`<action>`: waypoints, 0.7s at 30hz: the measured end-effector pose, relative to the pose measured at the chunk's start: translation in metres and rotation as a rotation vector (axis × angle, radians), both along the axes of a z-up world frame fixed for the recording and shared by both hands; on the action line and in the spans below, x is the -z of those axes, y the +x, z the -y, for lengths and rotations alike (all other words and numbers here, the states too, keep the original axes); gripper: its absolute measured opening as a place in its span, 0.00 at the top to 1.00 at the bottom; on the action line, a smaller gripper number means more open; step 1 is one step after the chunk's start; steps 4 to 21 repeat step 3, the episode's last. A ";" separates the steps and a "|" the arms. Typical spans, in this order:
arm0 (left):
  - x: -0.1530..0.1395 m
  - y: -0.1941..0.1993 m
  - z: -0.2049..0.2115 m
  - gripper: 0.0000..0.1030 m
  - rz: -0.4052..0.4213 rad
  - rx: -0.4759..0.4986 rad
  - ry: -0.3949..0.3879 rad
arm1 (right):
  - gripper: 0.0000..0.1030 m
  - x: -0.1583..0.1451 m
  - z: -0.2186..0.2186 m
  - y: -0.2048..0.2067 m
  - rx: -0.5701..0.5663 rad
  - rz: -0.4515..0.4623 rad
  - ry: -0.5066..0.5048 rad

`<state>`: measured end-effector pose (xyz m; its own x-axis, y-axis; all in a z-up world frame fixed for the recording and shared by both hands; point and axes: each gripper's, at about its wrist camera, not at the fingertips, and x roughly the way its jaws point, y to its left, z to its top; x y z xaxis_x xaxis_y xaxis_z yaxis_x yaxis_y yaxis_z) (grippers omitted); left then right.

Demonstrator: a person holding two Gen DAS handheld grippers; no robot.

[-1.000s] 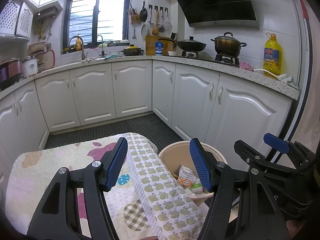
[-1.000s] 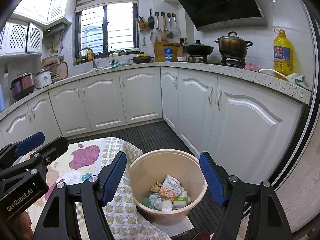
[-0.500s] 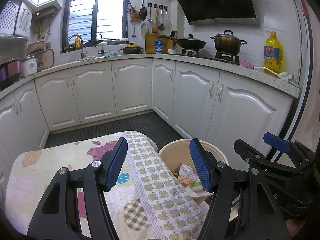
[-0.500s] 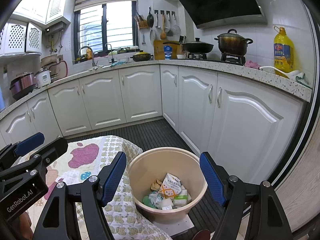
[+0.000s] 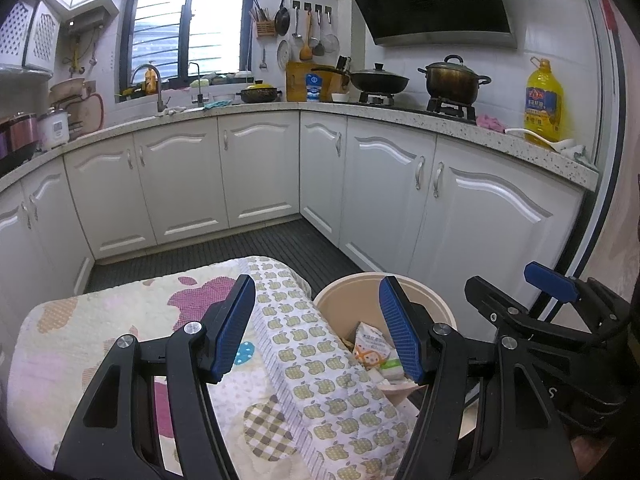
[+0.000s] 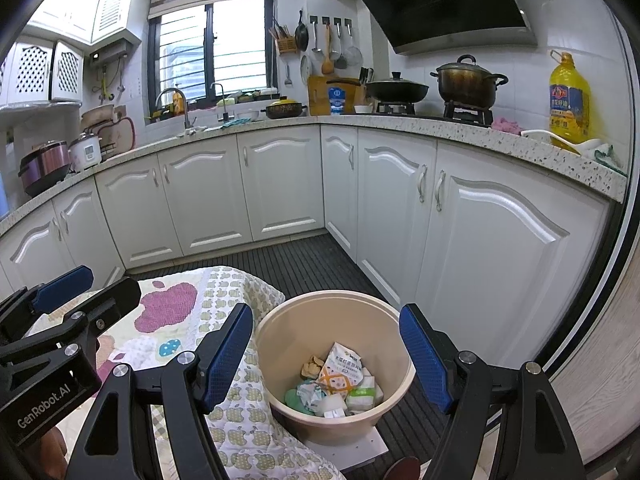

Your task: Collect trash

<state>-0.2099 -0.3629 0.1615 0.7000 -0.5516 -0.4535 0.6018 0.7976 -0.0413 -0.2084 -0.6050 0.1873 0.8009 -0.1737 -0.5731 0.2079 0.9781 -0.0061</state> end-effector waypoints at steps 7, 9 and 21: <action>0.002 0.003 -0.001 0.38 -0.008 -0.008 0.001 | 0.28 0.001 0.000 0.002 -0.001 -0.006 0.000; 0.002 0.003 -0.001 0.38 -0.008 -0.008 0.001 | 0.28 0.001 0.000 0.002 -0.001 -0.006 0.000; 0.002 0.003 -0.001 0.38 -0.008 -0.008 0.001 | 0.28 0.001 0.000 0.002 -0.001 -0.006 0.000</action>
